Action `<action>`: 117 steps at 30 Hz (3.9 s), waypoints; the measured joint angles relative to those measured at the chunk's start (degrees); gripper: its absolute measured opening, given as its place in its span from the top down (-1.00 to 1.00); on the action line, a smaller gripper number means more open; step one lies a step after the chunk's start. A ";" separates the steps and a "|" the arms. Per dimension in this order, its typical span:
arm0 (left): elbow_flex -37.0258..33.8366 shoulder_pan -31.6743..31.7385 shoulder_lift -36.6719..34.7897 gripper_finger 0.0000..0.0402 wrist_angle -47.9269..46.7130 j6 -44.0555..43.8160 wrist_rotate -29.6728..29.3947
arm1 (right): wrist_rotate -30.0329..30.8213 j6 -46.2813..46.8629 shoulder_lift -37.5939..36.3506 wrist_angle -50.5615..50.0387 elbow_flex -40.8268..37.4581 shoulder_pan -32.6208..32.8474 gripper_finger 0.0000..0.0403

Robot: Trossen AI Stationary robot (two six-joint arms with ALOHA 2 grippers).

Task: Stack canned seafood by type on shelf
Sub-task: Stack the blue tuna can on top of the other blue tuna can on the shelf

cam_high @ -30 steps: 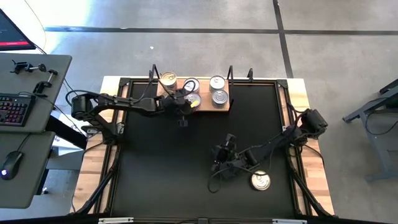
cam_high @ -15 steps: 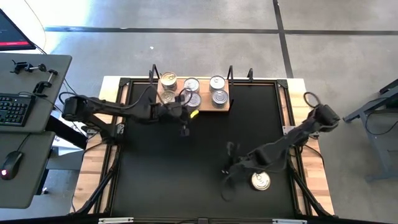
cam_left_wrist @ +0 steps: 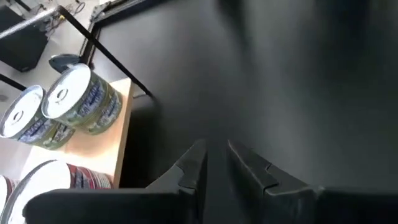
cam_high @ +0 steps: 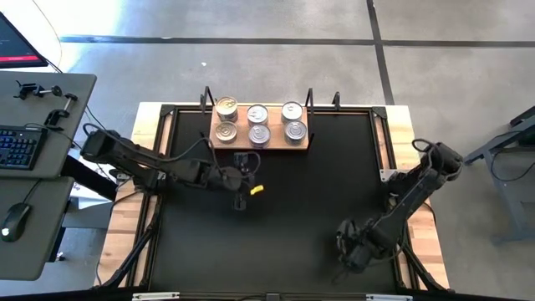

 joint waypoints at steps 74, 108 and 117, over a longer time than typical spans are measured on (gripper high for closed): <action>-15.20 -21.42 -6.16 0.81 -4.87 -18.44 -6.35 | 20.40 -69.67 26.35 81.09 -2.35 -37.80 1.00; -15.99 -23.00 8.10 0.99 5.31 -0.13 -28.71 | 21.93 -69.73 26.35 81.49 -2.35 -36.12 1.00; -10.46 -24.13 5.05 1.00 -10.04 -8.26 -41.02 | 21.93 -69.73 26.35 81.48 -2.37 -36.12 1.00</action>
